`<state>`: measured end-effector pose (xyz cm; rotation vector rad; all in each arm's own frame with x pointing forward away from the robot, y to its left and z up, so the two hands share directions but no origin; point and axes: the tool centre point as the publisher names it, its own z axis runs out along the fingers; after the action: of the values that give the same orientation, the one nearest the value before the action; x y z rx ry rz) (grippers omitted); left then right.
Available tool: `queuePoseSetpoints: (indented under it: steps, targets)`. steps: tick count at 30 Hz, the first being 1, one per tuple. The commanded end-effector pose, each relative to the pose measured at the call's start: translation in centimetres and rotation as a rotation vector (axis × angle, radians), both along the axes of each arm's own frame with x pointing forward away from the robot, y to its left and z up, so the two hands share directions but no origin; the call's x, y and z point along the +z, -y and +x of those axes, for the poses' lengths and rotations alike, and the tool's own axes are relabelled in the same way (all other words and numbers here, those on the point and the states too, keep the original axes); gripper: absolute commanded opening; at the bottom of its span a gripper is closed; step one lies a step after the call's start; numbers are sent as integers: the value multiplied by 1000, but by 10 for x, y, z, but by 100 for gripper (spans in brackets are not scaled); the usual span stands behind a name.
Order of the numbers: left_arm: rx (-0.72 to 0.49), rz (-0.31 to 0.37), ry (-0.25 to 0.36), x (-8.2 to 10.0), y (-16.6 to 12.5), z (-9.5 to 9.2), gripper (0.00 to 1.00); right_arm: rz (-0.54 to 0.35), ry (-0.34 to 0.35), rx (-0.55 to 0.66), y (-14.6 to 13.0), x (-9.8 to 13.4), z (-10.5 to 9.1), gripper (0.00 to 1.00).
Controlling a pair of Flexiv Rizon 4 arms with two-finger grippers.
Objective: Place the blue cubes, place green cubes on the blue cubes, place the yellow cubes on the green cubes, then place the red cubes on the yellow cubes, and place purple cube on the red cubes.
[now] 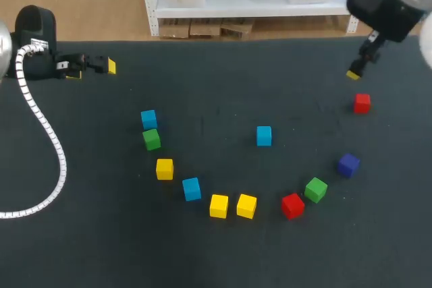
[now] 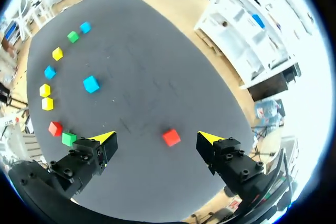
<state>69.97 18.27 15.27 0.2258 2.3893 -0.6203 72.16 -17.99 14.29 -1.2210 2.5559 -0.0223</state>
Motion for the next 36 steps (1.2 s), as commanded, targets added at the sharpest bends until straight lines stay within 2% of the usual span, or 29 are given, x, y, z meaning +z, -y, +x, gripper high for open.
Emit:
queuePoseSetpoints:
  steps: [1, 8, 25, 28, 30, 31, 36]
  targets:
    - [-6, -9, 7, -2, -2, 0, 100, 10, 61, -55, 26, 5, -13, 100]
    - [-6, -9, 7, -2, -2, 0, 100, 18, 71, -123, 52, 6, -23, 100]
    - [-6, -9, 7, -2, -2, 0, 100, 16, 61, -117, 50, 2, -25, 100]
    - [-6, -9, 7, -2, -2, 0, 100, 56, 113, -161, 48, 1, -17, 100]
    - [-6, -9, 7, -2, -2, 0, 100, 140, 143, -235, 50, 0, -7, 100]
    - [-6, -9, 7, -2, -2, 0, 100, 145, 173, -241, 50, -2, -3, 100]
    - [-6, -9, 7, -2, -2, 0, 100, 202, 220, -275, 44, -3, 5, 100]
